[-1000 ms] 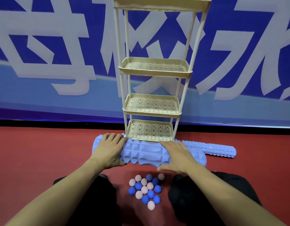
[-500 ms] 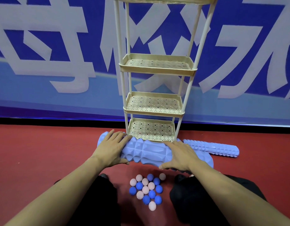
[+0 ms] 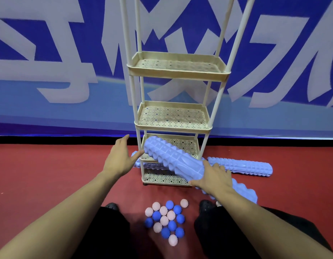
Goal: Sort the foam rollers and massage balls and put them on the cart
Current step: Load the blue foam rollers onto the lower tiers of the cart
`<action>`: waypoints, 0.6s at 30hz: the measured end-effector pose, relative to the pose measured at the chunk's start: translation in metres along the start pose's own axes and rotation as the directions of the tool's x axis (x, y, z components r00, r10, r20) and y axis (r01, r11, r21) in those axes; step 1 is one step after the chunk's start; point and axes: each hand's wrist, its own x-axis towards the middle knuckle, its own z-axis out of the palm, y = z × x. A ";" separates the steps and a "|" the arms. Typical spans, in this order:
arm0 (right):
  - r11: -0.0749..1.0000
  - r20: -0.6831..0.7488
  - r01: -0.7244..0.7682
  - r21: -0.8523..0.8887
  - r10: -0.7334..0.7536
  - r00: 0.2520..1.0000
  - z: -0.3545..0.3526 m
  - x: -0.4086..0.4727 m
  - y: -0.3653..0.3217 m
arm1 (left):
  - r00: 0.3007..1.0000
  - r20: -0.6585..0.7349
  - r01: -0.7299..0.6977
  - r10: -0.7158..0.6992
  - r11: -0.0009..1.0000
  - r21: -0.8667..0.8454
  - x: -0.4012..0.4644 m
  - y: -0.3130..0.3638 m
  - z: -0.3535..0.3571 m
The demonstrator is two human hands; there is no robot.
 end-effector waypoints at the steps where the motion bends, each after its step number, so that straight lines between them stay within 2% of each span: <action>1: 1.000 -0.011 -0.002 -0.002 0.002 1.000 0.002 0.006 -0.004 | 1.000 -0.008 0.021 -0.022 0.999 -0.048 0.010 0.003 0.000; 5: 1.000 -0.014 -0.014 -0.007 0.014 1.000 0.012 0.034 -0.021 | 0.994 -0.046 0.083 -0.095 0.974 -0.212 0.052 0.013 -0.005; 11: 1.000 0.003 -0.006 0.023 0.006 1.000 0.025 0.085 -0.048 | 0.992 -0.005 0.118 -0.125 0.947 -0.300 0.106 0.018 -0.004; 18: 0.996 -0.032 0.086 0.001 -0.086 0.996 0.029 0.139 -0.083 | 0.989 -0.129 0.020 -0.073 0.929 -0.370 0.132 0.022 0.010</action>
